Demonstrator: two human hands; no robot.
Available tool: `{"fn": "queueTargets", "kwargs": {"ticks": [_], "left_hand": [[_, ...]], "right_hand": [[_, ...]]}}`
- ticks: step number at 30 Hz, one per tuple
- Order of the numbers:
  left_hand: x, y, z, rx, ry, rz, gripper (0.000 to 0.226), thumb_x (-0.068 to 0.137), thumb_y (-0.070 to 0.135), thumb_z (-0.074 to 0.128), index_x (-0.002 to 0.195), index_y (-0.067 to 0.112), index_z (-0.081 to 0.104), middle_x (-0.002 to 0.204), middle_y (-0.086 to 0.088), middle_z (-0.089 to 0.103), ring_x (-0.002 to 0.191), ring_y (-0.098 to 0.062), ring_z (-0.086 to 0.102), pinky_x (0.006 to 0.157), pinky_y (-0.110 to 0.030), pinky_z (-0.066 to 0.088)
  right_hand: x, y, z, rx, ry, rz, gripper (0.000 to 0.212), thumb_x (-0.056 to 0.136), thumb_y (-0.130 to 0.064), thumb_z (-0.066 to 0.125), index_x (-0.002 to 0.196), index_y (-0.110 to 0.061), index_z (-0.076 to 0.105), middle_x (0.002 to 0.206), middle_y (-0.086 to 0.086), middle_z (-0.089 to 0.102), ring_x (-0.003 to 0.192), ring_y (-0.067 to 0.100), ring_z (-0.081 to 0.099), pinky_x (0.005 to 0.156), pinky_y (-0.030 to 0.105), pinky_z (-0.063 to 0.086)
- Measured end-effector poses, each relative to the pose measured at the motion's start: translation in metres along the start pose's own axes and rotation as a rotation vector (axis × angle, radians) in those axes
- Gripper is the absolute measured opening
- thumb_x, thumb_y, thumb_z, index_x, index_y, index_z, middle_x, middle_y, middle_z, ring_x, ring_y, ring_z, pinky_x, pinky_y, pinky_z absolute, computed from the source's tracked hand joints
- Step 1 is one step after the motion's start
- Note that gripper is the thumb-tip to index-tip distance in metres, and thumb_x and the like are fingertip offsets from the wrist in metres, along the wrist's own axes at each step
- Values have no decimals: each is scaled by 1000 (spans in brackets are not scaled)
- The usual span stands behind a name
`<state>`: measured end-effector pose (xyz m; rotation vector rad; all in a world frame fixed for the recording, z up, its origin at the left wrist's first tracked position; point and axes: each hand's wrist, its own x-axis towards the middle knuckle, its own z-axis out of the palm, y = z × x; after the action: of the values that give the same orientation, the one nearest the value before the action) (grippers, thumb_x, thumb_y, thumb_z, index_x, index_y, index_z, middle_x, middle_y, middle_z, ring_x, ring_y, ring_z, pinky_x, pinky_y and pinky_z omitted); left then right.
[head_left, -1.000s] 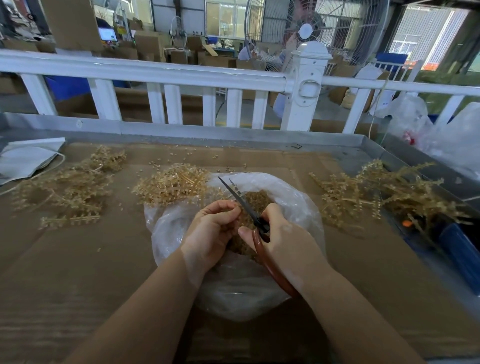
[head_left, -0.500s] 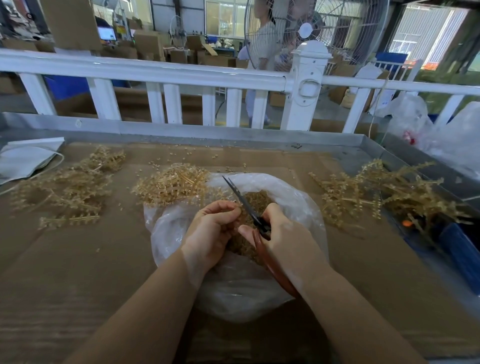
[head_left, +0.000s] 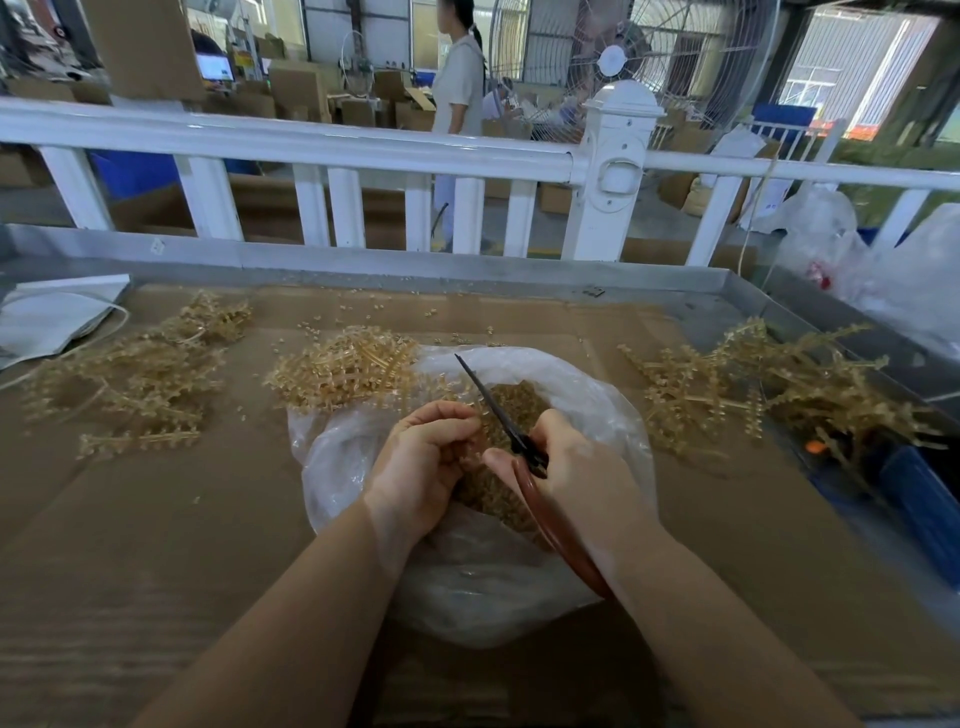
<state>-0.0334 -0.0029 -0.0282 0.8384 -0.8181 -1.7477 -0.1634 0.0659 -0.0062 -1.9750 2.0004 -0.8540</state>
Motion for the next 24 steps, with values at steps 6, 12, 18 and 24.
{"fn": "queueTargets", "kwargs": {"ticks": [6, 12, 18, 24], "left_hand": [[1, -1, -2, 13, -15, 9, 23, 80, -12, 53, 69, 7, 61, 54, -4, 58, 48, -14, 57, 48, -20, 51], [-1, -9, -2, 102, -80, 120, 15, 73, -6, 65, 78, 7, 63, 72, -11, 67, 64, -19, 64, 61, -26, 55], [-3, -14, -1, 157, -65, 157, 33, 64, 12, 73, 93, 17, 58, 89, -19, 69, 78, -27, 67, 71, -36, 54], [-4, -13, 0, 228, -72, 189, 17, 74, 5, 70, 87, 13, 63, 86, -14, 71, 82, -24, 68, 68, -28, 54]], "right_hand": [[2, 1, 0, 51, -3, 56, 33, 86, -59, 55, 83, -28, 43, 68, -14, 51, 60, -4, 48, 48, 11, 33], [8, -4, -5, 258, 107, 132, 36, 78, -57, 67, 95, -34, 46, 74, -26, 46, 68, -9, 49, 54, 6, 37], [12, -2, -3, 281, 186, 194, 28, 85, -30, 70, 108, -21, 57, 78, -19, 49, 76, -2, 54, 58, -3, 35], [16, -2, -8, 380, 205, 232, 24, 86, -22, 70, 107, -15, 61, 74, -22, 46, 63, -9, 43, 58, -4, 33]]}}
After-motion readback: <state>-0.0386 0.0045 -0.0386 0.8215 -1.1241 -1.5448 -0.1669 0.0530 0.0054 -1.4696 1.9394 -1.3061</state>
